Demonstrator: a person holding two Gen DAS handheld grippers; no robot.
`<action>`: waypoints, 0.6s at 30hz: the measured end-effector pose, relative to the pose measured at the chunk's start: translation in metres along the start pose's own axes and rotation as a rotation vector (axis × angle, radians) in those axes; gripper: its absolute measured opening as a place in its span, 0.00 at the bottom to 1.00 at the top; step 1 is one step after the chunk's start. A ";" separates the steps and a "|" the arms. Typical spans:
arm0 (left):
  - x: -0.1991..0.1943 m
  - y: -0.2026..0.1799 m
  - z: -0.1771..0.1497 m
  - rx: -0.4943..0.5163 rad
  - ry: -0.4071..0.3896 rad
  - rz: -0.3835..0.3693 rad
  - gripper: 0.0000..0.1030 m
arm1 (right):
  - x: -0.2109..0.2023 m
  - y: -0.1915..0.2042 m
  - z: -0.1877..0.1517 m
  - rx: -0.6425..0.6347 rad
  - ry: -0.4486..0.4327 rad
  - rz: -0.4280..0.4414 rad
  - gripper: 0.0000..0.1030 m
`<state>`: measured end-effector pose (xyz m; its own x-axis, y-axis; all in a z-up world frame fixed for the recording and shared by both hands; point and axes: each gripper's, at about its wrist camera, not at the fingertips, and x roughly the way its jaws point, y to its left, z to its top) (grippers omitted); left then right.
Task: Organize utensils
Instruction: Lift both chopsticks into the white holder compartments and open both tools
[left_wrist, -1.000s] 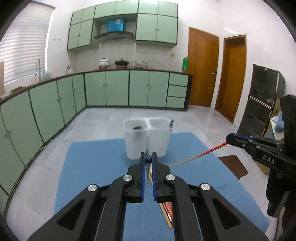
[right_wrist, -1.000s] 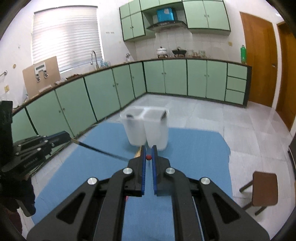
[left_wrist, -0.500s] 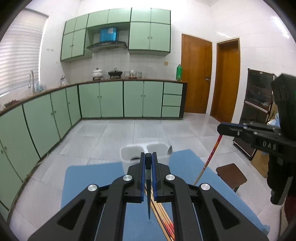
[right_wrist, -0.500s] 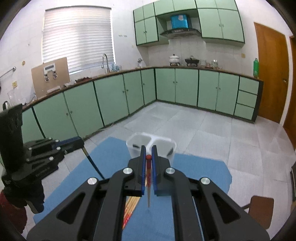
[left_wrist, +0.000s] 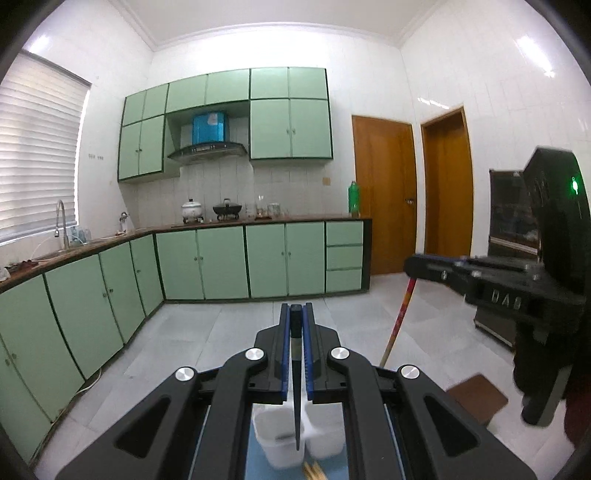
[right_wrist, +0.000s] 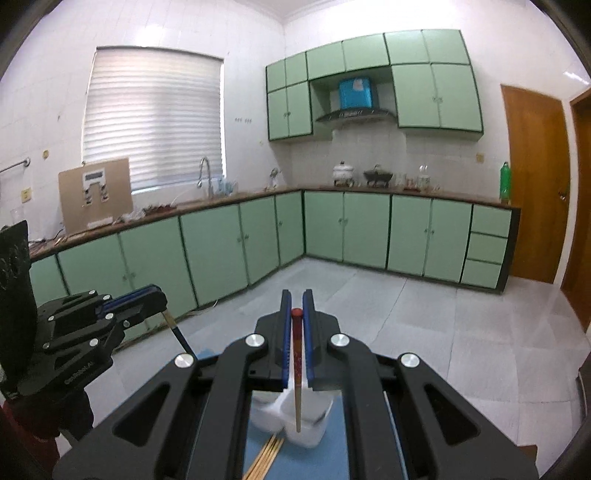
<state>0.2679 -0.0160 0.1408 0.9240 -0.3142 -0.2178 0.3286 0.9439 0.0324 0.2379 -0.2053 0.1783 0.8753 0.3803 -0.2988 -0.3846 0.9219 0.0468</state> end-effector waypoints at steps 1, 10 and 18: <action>0.008 0.002 0.003 -0.007 -0.005 0.002 0.06 | 0.009 -0.003 0.003 0.003 -0.006 -0.007 0.05; 0.081 0.016 -0.024 -0.057 0.060 0.029 0.06 | 0.079 -0.021 -0.025 0.019 0.068 -0.044 0.05; 0.103 0.021 -0.062 -0.061 0.186 0.026 0.10 | 0.107 -0.020 -0.067 0.049 0.195 -0.034 0.14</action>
<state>0.3581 -0.0228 0.0582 0.8781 -0.2709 -0.3944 0.2876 0.9576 -0.0175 0.3197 -0.1882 0.0815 0.8126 0.3315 -0.4793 -0.3364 0.9384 0.0786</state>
